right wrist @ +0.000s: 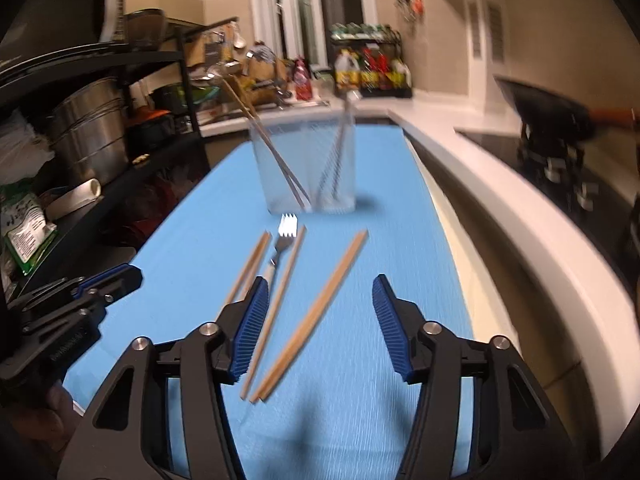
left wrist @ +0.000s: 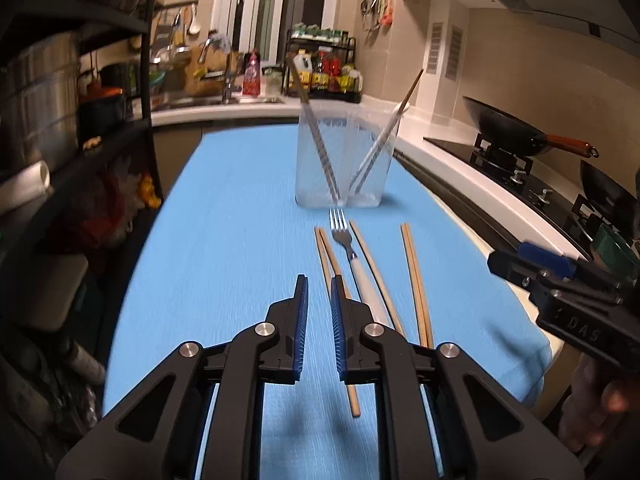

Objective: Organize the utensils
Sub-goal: 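Move both open tools down toward the chopsticks lying on the cloth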

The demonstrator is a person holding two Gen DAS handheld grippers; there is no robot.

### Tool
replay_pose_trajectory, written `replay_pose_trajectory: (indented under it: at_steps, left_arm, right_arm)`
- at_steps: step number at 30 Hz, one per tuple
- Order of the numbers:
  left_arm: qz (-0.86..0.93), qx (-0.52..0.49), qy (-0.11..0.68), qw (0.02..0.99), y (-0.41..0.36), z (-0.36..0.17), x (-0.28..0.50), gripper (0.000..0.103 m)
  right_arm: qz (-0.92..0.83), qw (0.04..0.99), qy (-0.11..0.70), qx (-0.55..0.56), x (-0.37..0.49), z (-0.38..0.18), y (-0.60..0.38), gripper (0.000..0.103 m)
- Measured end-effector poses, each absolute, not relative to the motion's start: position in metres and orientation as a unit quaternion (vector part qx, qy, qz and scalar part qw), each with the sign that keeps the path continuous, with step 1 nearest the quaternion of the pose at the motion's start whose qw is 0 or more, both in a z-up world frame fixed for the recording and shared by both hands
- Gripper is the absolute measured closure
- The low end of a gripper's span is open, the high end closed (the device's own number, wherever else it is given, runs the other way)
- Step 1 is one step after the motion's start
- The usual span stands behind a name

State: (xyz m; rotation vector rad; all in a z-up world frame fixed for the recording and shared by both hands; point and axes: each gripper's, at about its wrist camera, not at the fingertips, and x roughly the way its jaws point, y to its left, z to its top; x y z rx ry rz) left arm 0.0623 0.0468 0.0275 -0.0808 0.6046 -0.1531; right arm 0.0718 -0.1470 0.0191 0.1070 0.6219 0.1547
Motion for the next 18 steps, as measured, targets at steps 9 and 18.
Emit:
replay_pose_trajectory:
  at_steps: [9, 18]
  left_arm:
    - [-0.088, -0.077, 0.345, 0.931, 0.050, -0.003, 0.074, 0.092]
    - [-0.102, -0.086, 0.370, 0.920, 0.043, -0.017, 0.071, 0.092]
  right_arm:
    - [0.106, 0.915, 0.377, 0.101, 0.094, -0.020, -0.133, 0.081]
    - [0.094, 0.905, 0.410, 0.068, 0.098, -0.040, -0.113, 0.081]
